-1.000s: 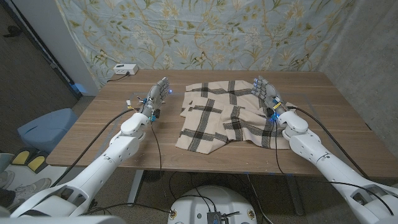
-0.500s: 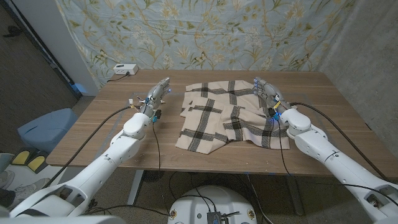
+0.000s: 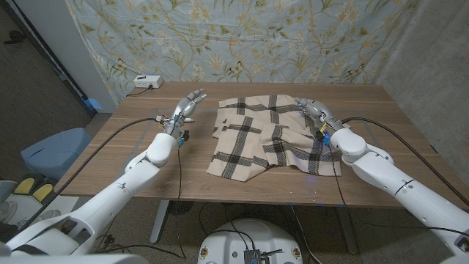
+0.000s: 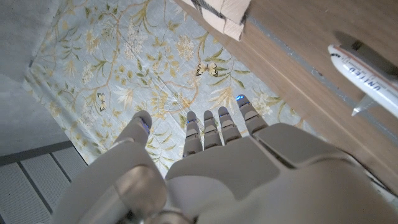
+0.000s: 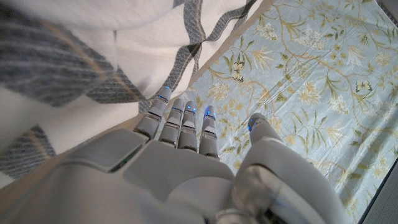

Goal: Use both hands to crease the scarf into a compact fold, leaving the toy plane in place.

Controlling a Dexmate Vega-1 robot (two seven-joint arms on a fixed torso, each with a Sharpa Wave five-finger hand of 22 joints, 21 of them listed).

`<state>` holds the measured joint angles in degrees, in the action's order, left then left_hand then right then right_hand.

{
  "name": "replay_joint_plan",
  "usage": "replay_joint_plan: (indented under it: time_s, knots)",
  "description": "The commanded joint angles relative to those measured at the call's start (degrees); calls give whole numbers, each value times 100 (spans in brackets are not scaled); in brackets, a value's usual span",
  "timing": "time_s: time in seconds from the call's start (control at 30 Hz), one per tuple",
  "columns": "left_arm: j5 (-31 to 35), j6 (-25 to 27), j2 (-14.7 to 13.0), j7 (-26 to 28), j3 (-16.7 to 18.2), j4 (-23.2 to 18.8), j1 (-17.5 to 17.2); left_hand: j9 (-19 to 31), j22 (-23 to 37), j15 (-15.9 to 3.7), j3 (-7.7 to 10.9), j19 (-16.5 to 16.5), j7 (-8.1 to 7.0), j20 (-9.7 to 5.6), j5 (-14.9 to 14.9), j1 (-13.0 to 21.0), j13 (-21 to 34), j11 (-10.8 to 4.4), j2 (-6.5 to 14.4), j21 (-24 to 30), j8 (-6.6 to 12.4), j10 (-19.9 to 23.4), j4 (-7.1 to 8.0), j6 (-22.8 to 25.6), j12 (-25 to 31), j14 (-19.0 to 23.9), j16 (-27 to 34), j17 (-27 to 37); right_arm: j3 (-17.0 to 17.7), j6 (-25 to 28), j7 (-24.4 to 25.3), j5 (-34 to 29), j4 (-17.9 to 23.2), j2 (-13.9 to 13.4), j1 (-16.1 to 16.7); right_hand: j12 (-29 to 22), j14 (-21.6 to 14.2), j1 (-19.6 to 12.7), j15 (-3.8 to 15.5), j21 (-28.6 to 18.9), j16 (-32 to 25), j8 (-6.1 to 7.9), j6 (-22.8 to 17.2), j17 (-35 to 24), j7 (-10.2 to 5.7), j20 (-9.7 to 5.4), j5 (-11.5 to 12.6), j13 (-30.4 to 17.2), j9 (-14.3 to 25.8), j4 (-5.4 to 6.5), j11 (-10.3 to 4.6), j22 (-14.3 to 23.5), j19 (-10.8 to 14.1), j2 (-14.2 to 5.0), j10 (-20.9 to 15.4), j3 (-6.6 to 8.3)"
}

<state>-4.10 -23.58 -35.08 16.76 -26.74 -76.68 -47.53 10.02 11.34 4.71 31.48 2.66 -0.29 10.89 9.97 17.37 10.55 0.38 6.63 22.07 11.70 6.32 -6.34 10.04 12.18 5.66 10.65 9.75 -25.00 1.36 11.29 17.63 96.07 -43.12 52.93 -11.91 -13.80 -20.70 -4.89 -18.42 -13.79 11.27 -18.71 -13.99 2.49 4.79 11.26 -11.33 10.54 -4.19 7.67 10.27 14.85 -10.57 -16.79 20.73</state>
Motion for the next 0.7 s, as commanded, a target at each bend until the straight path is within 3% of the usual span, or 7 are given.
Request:
replay_joint_plan:
  time_s: [0.03,0.4,0.7]
  knots:
    - [1226,257,-457,536,-108,-474,-192,22,23,-29,28,5,-8,60,6,83,14,-46,6,45,33,21,-61,59,4,47,22,17,-115,955,363,-698,1098,-465,284,-38,-41,-71,35,-8,-31,33,-64,-33,4,-20,40,-34,16,-5,0,30,40,-16,-73,58]
    - [1765,373,-877,488,-155,-903,-421,26,26,-46,36,-3,-46,66,1,144,16,-63,-7,35,18,14,-120,93,-7,34,10,20,-298,1863,564,-1395,2043,-776,551,-53,-84,-128,86,-4,-69,46,-137,-57,-16,-44,49,-37,18,-5,-27,32,75,-27,-133,125]
    - [2274,405,-1127,371,-280,-1085,-440,31,30,-86,23,-26,-92,43,-5,186,20,-99,-44,19,7,7,-169,140,-15,20,3,24,-542,2598,516,-1922,2576,-905,591,-56,-98,-185,145,5,-85,49,-176,-67,-41,-52,55,-39,19,-20,-65,32,85,-26,-160,177]
